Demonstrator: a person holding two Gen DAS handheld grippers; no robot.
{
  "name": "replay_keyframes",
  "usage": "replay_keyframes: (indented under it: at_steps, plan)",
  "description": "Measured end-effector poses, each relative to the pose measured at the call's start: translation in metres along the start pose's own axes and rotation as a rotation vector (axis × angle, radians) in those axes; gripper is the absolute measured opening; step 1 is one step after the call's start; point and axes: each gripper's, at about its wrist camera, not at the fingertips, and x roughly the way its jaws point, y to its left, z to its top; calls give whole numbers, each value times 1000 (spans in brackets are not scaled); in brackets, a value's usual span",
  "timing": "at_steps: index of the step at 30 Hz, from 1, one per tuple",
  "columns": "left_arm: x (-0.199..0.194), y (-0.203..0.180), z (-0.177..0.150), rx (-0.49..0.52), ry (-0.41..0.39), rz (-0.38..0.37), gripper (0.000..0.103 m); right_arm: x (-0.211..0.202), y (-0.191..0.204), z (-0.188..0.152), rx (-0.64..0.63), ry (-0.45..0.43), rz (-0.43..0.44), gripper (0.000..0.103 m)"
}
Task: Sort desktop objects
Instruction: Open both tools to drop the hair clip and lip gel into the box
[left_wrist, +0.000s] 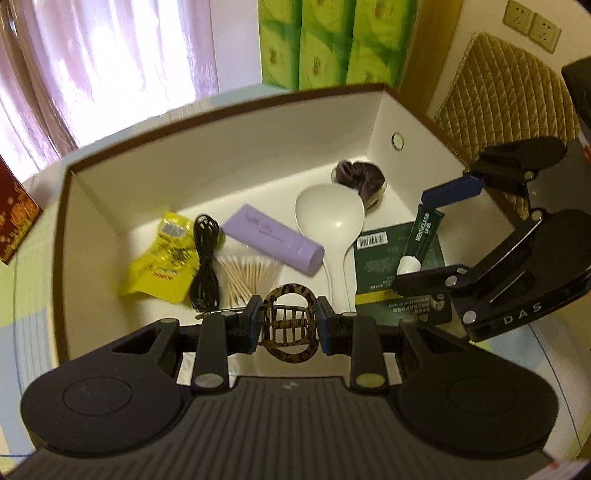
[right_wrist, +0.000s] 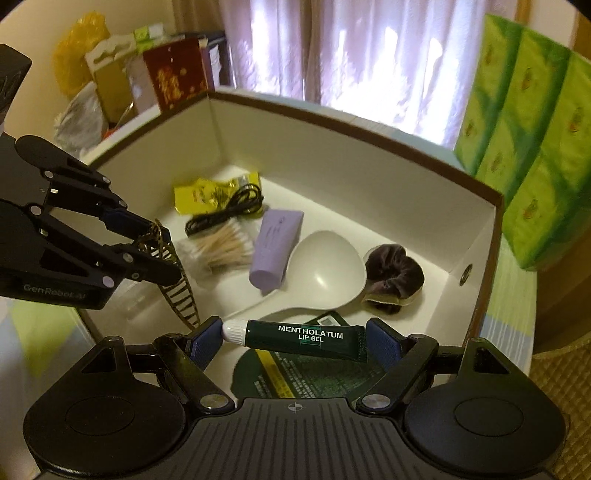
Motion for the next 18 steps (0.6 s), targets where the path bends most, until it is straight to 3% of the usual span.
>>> replay_keyframes:
  at_steps: [11,18]
  plan:
    - [8,1,1,5,11,8,27,7,-6,11,-69,42,2,81]
    - [0,5,-1,-4,-6,20,42,11,5,12,-150,50,17,81]
